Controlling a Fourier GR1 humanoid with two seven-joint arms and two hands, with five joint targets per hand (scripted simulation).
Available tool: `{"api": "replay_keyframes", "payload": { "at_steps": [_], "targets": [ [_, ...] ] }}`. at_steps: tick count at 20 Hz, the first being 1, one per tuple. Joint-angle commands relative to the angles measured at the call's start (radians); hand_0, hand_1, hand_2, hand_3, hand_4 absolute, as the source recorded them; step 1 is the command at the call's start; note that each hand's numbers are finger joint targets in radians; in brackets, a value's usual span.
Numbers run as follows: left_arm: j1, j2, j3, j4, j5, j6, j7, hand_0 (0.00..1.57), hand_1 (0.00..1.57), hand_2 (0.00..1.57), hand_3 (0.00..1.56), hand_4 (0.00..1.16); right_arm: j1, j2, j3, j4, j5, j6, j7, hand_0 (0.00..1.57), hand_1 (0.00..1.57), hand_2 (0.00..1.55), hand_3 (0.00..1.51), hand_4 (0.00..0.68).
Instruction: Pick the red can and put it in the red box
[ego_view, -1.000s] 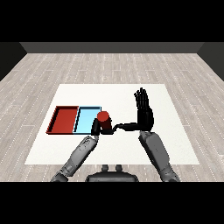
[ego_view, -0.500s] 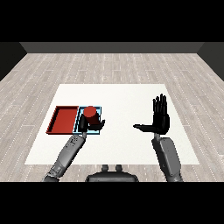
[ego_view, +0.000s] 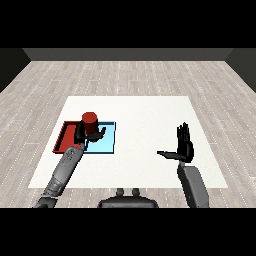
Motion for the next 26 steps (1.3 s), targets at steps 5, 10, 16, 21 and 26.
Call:
{"api": "replay_keyframes", "payload": {
  "at_steps": [5, 10, 16, 21, 26],
  "targets": [
    [-0.147, 0.106, 0.133, 0.347, -0.034, -0.072, 0.032, 1.53, 1.53, 1.46, 1.44, 1.08, 0.012, -0.001, -0.046, 0.068, -0.018, 0.018, 0.002, 0.00, 0.00, 0.00, 0.00, 0.000],
    [-0.146, 0.120, 0.212, 0.616, -0.050, -0.036, -0.070, 1.57, 1.57, 1.57, 1.48, 1.11, -0.002, 0.017, -0.012, 0.120, 0.042, 0.018, -0.057, 0.00, 0.00, 0.00, 0.00, 0.000],
    [-0.261, 0.137, 0.261, 0.977, -0.079, -0.060, -0.163, 1.57, 1.57, 1.57, 1.50, 1.04, 0.022, 0.014, -0.042, 0.117, 0.028, 0.049, -0.117, 0.00, 0.00, 0.00, 0.00, 0.000],
    [-0.283, 0.114, 0.250, 1.156, -0.124, -0.004, -0.099, 0.70, 0.70, 0.75, 0.83, 0.83, 0.049, -0.002, -0.033, 0.111, 0.052, 0.083, -0.182, 0.00, 0.00, 0.00, 0.00, 0.000],
    [-0.315, 0.100, 0.268, 1.269, -0.132, 0.022, -0.091, 0.80, 0.80, 0.75, 0.00, 0.71, 0.022, 0.042, -0.008, 0.083, 0.076, 0.027, -0.154, 0.00, 0.00, 0.00, 0.00, 0.000]
  ]
}}
